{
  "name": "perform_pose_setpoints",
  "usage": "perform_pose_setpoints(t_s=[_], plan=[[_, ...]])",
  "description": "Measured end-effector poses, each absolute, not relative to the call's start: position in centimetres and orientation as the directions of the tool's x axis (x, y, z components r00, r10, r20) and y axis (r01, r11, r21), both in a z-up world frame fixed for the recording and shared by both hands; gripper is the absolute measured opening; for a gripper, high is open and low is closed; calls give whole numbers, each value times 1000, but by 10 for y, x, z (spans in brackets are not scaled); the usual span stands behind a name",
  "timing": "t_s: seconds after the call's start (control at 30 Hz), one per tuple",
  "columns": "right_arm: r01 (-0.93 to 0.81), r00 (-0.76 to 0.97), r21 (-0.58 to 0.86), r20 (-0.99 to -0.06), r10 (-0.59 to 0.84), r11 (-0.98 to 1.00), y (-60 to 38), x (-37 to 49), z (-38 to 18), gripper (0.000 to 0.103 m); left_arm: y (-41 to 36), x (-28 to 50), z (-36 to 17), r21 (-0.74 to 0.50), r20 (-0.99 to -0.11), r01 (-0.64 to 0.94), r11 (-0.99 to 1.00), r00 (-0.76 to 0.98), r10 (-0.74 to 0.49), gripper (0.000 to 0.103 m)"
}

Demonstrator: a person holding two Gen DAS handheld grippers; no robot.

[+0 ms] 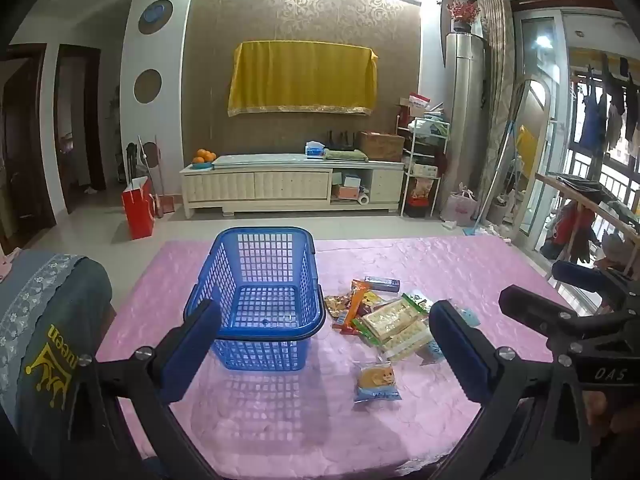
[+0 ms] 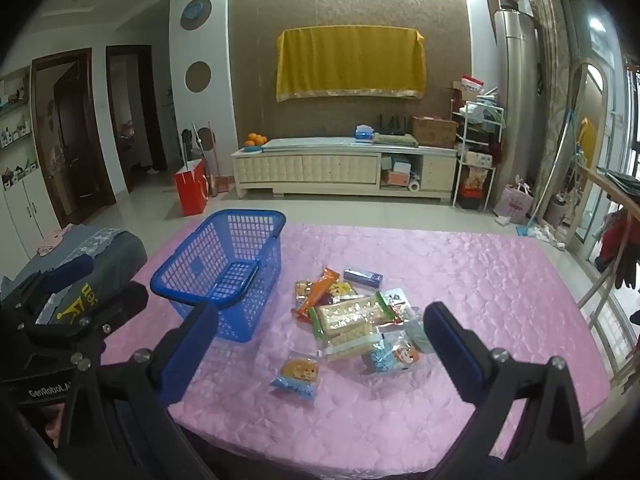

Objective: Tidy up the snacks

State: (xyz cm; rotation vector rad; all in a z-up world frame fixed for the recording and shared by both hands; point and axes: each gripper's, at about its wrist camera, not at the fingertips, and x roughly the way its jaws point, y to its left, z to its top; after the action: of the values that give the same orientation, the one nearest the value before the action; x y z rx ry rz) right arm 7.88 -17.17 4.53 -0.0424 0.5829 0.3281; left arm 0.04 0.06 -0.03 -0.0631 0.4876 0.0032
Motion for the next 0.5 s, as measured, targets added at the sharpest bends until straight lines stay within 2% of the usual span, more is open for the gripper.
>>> perform_pose_setpoints(t_s=[0.5], plan=[[-313,785,50,-549,288,948,-171,75,44,103,-2,-1,0,-52,-462,-17,999,887,-9,103]])
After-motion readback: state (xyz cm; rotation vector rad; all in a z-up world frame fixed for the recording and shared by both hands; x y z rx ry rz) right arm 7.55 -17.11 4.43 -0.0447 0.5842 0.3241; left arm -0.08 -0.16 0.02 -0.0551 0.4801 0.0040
